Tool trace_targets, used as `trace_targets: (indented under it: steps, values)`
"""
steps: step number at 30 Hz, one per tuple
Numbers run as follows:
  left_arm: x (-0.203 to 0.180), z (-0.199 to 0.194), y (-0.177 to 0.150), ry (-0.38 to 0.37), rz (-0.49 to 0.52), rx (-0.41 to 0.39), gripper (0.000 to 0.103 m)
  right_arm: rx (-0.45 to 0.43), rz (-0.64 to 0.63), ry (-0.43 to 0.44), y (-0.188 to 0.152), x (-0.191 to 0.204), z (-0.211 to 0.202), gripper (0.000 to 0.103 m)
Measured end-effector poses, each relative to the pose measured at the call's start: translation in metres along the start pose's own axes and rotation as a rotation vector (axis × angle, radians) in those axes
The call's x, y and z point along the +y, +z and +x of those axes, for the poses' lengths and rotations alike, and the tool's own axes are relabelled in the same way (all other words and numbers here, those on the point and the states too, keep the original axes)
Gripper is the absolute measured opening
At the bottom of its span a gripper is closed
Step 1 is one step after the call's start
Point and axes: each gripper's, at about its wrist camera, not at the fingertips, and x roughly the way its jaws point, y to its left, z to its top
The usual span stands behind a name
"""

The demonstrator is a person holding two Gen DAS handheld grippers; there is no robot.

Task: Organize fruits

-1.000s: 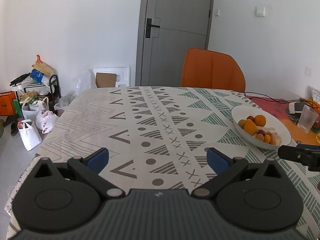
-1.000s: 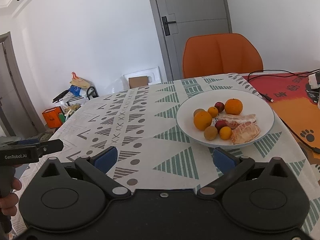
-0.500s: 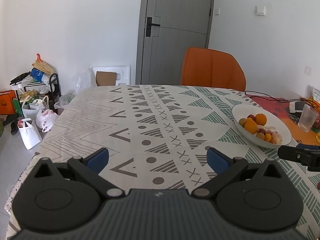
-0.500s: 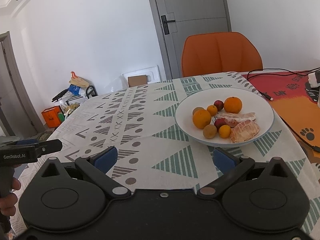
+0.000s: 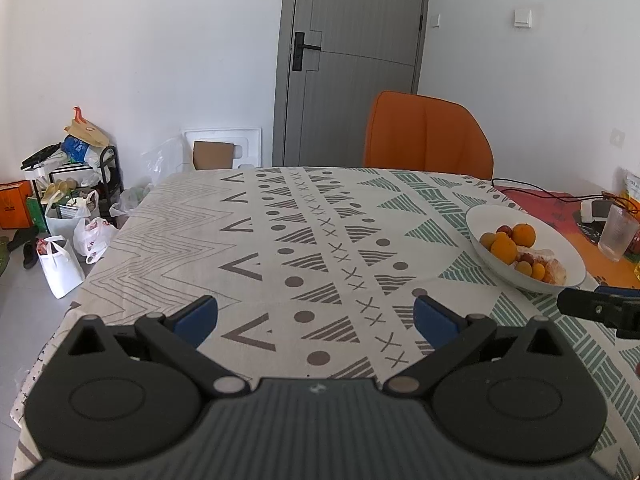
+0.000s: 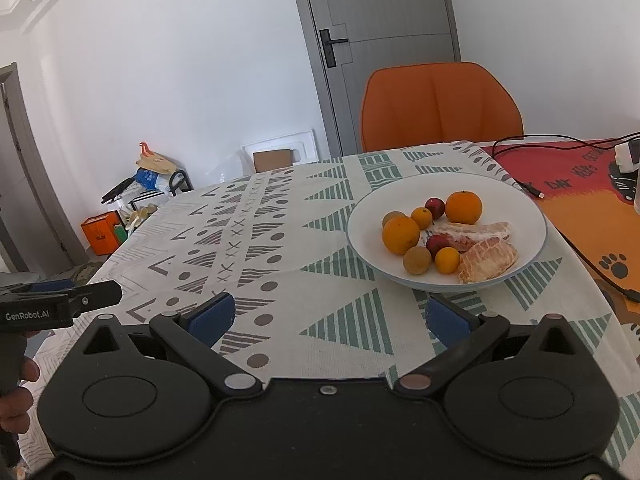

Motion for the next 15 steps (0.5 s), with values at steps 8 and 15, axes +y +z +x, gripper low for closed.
trace_targets:
  steps: [8, 15]
  values:
    - [0.0014, 0.0002, -0.001, 0.002, -0.002, 0.0, 0.103, 0.001, -0.001, -0.001, 0.0001, 0.0001, 0.0001, 0.103]
    - [0.0021, 0.0001, -0.0011, 0.003, -0.002, 0.002, 0.103, 0.003, -0.002, -0.001, -0.0011, 0.0002, 0.001, 0.103]
